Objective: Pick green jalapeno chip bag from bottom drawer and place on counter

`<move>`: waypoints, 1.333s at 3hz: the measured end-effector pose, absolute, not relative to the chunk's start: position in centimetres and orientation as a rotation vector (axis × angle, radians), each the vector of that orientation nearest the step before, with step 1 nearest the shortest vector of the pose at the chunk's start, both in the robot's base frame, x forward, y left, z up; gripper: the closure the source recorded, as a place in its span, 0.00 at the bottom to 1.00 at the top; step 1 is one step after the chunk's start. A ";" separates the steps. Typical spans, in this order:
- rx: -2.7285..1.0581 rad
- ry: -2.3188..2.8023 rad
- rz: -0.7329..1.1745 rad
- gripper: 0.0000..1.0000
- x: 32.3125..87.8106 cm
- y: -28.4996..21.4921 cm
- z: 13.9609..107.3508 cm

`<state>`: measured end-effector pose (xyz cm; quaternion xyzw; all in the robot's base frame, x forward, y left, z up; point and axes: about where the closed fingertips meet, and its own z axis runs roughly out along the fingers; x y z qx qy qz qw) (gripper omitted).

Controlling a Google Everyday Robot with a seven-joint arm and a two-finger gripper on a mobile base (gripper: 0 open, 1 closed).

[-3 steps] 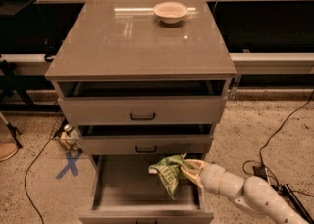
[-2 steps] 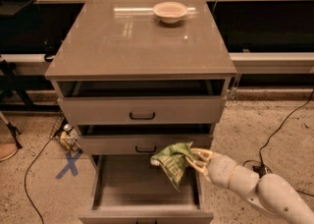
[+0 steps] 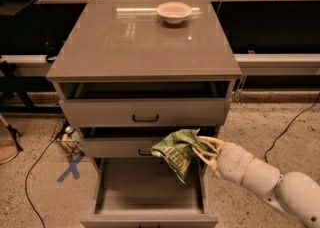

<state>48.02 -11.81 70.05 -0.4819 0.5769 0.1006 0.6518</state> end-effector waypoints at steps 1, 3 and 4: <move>-1.094 1.313 0.231 1.00 48.0 -11.8 69.8; -1.051 1.117 0.201 1.00 51.1 -10.9 78.0; -1.048 0.989 0.119 1.00 53.5 -10.4 86.4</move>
Offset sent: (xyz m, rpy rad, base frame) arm 0.0200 0.0063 0.0339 0.0912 -0.1153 0.0198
